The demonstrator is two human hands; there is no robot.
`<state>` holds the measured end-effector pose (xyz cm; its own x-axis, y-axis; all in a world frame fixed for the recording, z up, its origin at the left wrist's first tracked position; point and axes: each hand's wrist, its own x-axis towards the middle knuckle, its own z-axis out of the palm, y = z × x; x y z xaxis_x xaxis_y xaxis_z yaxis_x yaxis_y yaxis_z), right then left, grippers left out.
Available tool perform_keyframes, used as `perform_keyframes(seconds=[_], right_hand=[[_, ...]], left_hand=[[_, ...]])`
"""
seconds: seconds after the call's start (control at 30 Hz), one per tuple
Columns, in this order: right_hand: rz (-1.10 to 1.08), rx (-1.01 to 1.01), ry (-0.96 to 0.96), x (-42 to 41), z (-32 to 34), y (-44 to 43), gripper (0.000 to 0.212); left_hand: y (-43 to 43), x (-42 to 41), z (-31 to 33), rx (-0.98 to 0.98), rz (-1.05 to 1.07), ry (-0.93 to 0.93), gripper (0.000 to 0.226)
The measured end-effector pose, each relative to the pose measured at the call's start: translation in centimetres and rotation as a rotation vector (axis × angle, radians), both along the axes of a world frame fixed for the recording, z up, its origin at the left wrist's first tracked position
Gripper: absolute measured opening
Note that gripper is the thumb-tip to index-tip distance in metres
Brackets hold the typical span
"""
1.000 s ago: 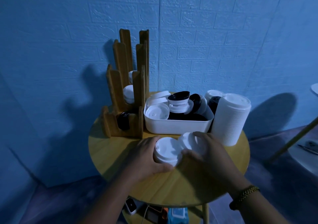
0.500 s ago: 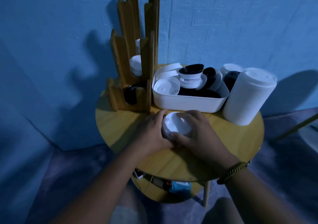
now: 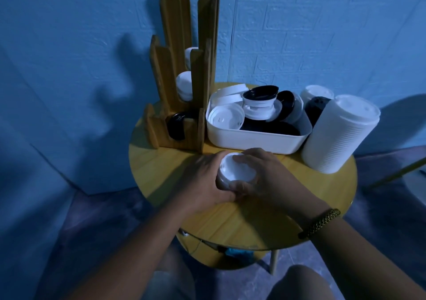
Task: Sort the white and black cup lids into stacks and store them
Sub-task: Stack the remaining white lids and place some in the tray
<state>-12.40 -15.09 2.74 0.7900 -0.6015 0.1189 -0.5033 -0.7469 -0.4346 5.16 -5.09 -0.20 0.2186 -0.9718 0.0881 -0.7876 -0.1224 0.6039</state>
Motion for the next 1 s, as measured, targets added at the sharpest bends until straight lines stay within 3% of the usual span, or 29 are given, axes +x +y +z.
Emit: perform_keyframes(seconds=[0.1,0.27,0.37,0.43,0.5,0.67,0.83,1.0], right_hand=[[0.025,-0.064,0.066,-0.1,0.7,-0.4,0.066],[-0.157,-0.159,-0.25,2.0,3.3,-2.6,0.034],[-0.249,-0.238,-0.089,3.8,4.2,-4.2,0.037],[-0.252,-0.194,0.06,4.6,4.6,-5.0,0.042],[-0.213,-0.172,0.093,5.2,4.7,-5.5,0.037],[-0.177,-0.236,-0.092,5.3,4.4,-5.6,0.041],[-0.192,-0.224,-0.198,3.9,4.7,-5.2,0.022],[-0.122,-0.123,-0.323,-0.1,5.4,-2.4,0.028]], left_hand=[[0.0,-0.1,0.0,-0.022,0.004,0.023,0.093],[-0.1,-0.2,-0.1,-0.027,0.021,-0.003,0.088],[-0.1,-0.2,0.0,-0.029,0.022,-0.022,0.092],[-0.1,-0.2,0.1,-0.006,0.024,-0.008,0.099],[-0.1,-0.1,0.0,-0.001,0.023,0.026,0.099],[-0.1,-0.1,-0.1,-0.007,0.05,0.074,0.08],[-0.3,-0.1,0.0,-0.001,0.058,0.117,0.081],[-0.1,0.1,0.0,-0.008,0.052,0.124,0.088]])
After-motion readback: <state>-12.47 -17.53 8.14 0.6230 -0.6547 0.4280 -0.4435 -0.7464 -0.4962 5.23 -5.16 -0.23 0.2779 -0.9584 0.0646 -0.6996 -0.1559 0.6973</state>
